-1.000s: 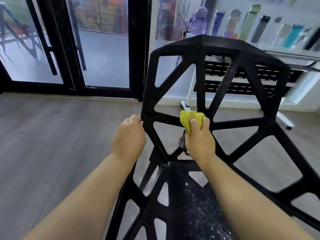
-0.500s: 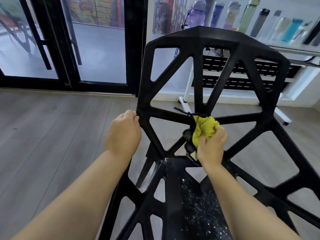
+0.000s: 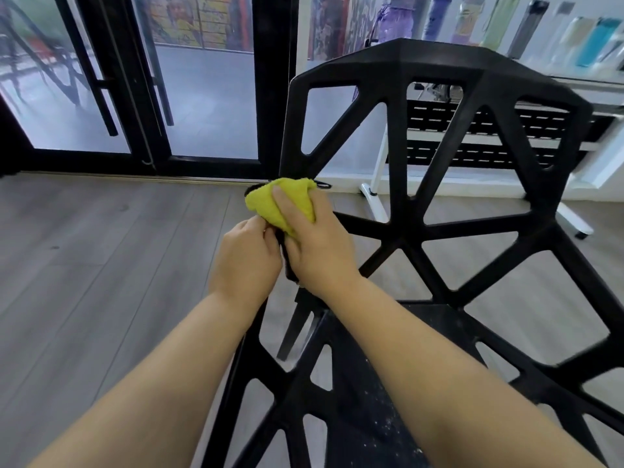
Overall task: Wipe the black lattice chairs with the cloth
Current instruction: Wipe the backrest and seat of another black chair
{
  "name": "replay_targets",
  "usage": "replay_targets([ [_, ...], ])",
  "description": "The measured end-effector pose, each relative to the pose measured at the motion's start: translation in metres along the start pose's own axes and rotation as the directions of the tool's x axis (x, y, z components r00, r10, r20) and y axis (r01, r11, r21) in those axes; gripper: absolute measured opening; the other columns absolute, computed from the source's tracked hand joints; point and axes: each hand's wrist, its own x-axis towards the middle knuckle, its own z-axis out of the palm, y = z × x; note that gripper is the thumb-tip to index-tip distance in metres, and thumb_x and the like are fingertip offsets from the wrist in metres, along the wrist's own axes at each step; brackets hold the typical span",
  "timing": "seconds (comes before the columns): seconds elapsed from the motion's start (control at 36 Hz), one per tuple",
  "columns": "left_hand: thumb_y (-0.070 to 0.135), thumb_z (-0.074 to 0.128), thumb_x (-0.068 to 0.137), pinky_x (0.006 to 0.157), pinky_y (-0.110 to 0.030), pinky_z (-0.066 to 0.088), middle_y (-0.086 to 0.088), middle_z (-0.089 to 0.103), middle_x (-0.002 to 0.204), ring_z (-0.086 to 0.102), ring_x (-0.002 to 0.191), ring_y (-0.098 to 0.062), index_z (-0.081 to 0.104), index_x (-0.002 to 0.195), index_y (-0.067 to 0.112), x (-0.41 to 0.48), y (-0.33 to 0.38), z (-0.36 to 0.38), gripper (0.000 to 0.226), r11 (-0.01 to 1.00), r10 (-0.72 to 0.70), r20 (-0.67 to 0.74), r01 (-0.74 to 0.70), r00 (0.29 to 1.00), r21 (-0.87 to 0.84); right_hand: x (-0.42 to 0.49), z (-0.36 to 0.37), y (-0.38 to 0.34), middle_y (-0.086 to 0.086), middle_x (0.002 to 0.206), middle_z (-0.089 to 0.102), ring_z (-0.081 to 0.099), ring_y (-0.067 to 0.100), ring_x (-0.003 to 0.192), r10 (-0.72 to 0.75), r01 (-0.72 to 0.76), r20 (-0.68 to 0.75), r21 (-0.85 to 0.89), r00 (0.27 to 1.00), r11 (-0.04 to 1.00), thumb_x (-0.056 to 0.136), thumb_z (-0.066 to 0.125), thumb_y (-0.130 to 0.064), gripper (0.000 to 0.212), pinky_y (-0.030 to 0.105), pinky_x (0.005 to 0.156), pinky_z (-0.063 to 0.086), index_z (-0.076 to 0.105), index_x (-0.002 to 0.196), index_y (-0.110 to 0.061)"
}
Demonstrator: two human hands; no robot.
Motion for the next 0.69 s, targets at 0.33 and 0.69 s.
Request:
replay_targets([
  [0.33, 0.016, 0.047, 0.097, 0.059, -0.016, 0.038, -0.002, 0.061, 0.086, 0.055, 0.074, -0.015, 0.062, 0.104, 0.007, -0.004, 0.005, 0.003, 0.019, 0.998, 0.027, -0.037, -0.024, 0.999, 0.064, -0.134, -0.01, 0.055, 0.018, 0.12, 0.051, 0.059, 0.034, 0.071, 0.409, -0.337, 0.337, -0.253, 0.848, 0.907, 0.076, 0.065, -0.011, 0.059, 0.035, 0.047, 0.046, 0.053, 0.133, -0.023],
  [0.69, 0.0, 0.055, 0.089, 0.048, -0.026, 0.038, -0.015, 0.055, 0.074, 0.052, 0.057, -0.026, 0.063, 0.097, -0.004, -0.004, 0.011, 0.004, 0.012, 0.95, 0.153, 0.038, -0.157, 0.988, 0.271, -0.058, -0.058, 0.104, 0.021, 0.136, 0.033, 0.053, 0.041, 0.096, 0.565, -0.573, -0.115, -0.266, 0.817, 0.775, 0.093, 0.046, -0.014, 0.047, 0.04, 0.071, 0.044, 0.038, 0.139, -0.01],
])
